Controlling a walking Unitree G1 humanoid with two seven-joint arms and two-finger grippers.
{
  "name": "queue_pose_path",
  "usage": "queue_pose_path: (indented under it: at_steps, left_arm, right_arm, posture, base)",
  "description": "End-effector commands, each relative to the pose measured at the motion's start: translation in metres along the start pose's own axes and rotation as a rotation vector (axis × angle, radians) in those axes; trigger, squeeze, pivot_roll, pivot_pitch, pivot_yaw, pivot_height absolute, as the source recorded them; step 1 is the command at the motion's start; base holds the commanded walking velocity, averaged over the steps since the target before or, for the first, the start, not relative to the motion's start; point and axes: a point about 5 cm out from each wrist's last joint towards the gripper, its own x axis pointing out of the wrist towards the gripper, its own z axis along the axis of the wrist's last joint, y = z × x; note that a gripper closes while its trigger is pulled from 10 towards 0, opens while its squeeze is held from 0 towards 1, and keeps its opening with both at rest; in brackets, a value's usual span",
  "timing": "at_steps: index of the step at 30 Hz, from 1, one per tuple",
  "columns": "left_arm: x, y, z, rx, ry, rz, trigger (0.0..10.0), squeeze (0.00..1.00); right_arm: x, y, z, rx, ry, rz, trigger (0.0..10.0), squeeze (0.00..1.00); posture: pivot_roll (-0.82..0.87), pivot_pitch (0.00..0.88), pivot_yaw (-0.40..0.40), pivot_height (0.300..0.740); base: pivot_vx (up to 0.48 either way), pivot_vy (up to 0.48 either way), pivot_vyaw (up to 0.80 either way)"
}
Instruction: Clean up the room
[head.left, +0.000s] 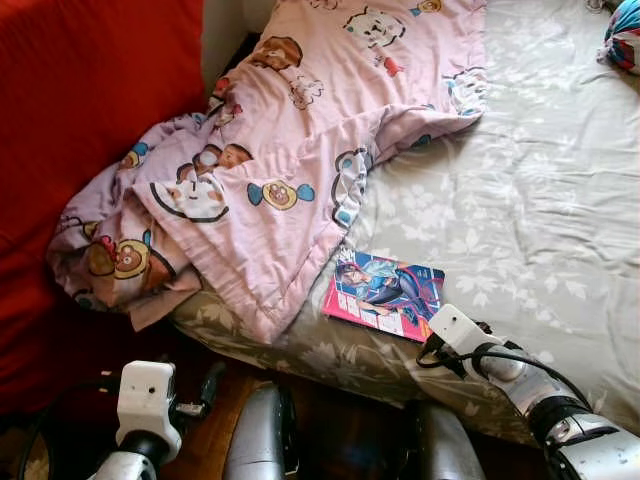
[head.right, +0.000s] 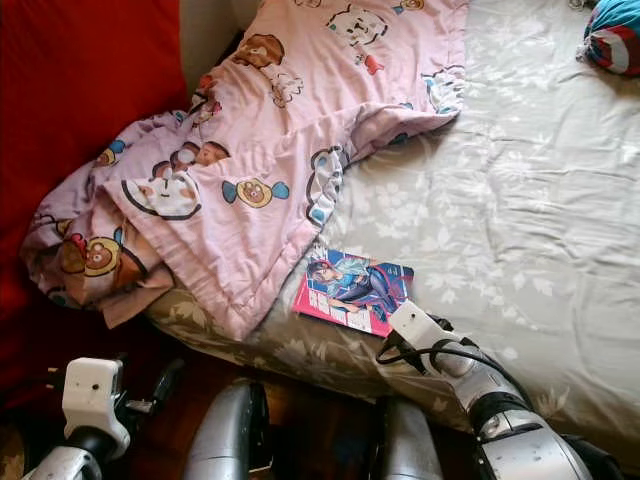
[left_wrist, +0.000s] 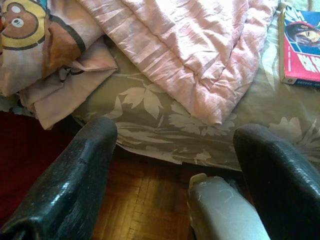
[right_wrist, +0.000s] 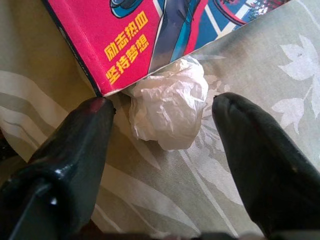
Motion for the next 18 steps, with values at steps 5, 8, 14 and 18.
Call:
queue_pose_path:
  at_steps: [5,8,14,18]
  left_arm:
    - [-0.0066,0.0038,-0.0022,0.000,0.035,0.006,10.0,0.00]
    - [-0.0069,0.0036,-0.0026,-0.002,0.038,0.007,10.0,0.00]
    - [-0.0054,0.0024,-0.0024,-0.002,0.040,0.008,10.0,0.00]
    - [-0.0030,0.0029,-0.0016,-0.002,0.037,0.009,10.0,0.00]
  right_arm:
    - [0.0007,0.0045,-0.0019,-0.016,0.015,0.006,10.0,0.00]
    - [0.0007,0.0039,-0.0015,-0.026,0.015,0.003,10.0,0.00]
    - [0.0010,0.0027,0.0002,-0.026,0.013,-0.002,0.0,0.00]
    - [0.0015,0.0030,0.0027,-0.026,0.008,-0.001,0.0,0.00]
  posture:
    - [0.20,0.305,0.090,0.624]
    - [0.20,0.306,0.089,0.624]
    - [0.20,0.298,0.087,0.624]
    - [0.20,0.289,0.088,0.624]
  base:
    - [0.000,0.000,0.00]
    - [0.000,0.000,0.00]
    - [0.000,0.000,0.00]
    - [0.000,0.000,0.00]
